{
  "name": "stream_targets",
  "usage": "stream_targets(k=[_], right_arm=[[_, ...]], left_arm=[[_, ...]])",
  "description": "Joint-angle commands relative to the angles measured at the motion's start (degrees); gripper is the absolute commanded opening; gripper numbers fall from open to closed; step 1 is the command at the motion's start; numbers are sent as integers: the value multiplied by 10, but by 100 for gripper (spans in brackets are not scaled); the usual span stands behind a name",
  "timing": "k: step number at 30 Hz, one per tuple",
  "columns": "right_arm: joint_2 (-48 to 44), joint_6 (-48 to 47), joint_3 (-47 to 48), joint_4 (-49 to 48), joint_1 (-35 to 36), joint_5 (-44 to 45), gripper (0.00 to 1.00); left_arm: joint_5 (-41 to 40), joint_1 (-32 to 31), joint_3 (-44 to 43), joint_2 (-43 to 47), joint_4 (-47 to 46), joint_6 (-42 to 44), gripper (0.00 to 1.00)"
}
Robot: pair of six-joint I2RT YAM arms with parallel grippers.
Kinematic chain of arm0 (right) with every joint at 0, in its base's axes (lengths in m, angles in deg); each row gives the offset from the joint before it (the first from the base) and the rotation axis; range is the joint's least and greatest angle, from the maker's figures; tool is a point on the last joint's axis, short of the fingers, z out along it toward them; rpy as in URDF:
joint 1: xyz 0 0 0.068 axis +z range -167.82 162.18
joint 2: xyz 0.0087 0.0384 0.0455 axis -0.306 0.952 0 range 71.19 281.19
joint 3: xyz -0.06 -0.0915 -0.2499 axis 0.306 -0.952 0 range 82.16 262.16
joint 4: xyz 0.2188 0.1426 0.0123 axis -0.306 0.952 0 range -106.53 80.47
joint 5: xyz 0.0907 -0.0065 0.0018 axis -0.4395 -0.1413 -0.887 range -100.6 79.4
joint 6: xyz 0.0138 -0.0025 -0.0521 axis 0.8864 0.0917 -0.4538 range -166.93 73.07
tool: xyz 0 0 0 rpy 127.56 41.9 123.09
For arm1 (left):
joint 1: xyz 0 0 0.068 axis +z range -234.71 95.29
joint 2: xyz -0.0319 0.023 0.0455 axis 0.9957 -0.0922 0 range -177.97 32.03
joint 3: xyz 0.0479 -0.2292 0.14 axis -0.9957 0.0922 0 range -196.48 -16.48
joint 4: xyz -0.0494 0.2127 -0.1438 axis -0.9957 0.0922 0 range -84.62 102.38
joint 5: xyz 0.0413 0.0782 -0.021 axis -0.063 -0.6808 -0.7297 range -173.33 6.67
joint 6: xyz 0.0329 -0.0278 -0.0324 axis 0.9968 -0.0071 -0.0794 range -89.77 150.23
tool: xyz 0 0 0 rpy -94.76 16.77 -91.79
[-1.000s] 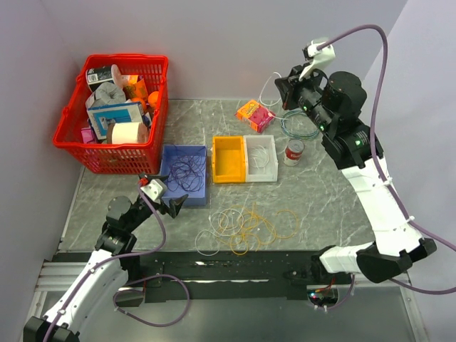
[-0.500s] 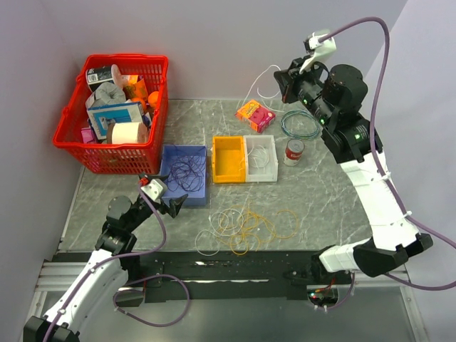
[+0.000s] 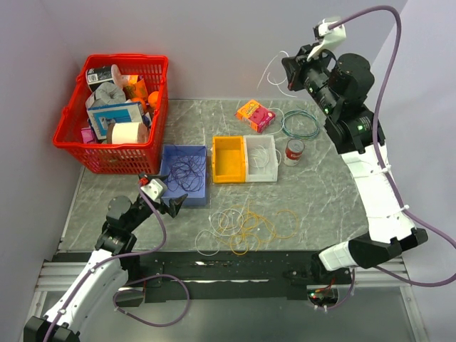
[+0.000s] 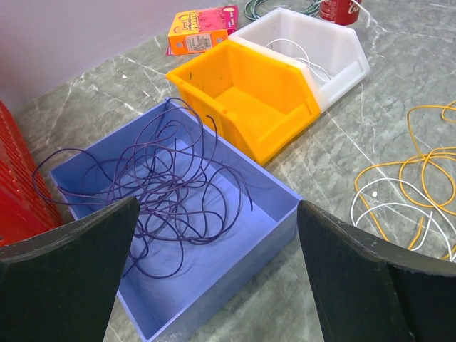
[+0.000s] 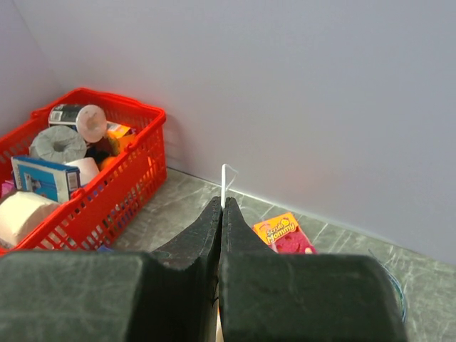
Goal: Untangle the cables
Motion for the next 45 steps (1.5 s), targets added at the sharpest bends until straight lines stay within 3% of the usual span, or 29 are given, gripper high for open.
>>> stream_targets(k=[1, 9, 22, 27, 33, 45], right_arm=[[5, 23, -24, -29, -7, -13, 0], [21, 31, -39, -27, -11, -15, 0], [-3, 95, -249, -87, -48, -23, 0], [19, 122, -309, -79, -49, -87, 0], [27, 170, -401, -118, -48, -94, 0], [119, 168, -384, -79, -49, -69, 0]], left_arm=[[-2, 4, 4, 1, -17, 6, 99], [-3, 4, 3, 1, -19, 6, 99], [-4, 4, 4, -2, -20, 5, 99], [-6, 4, 4, -3, -20, 6, 99], [-5, 4, 4, -3, -21, 3, 99], [-2, 5, 2, 0, -15, 8, 100]])
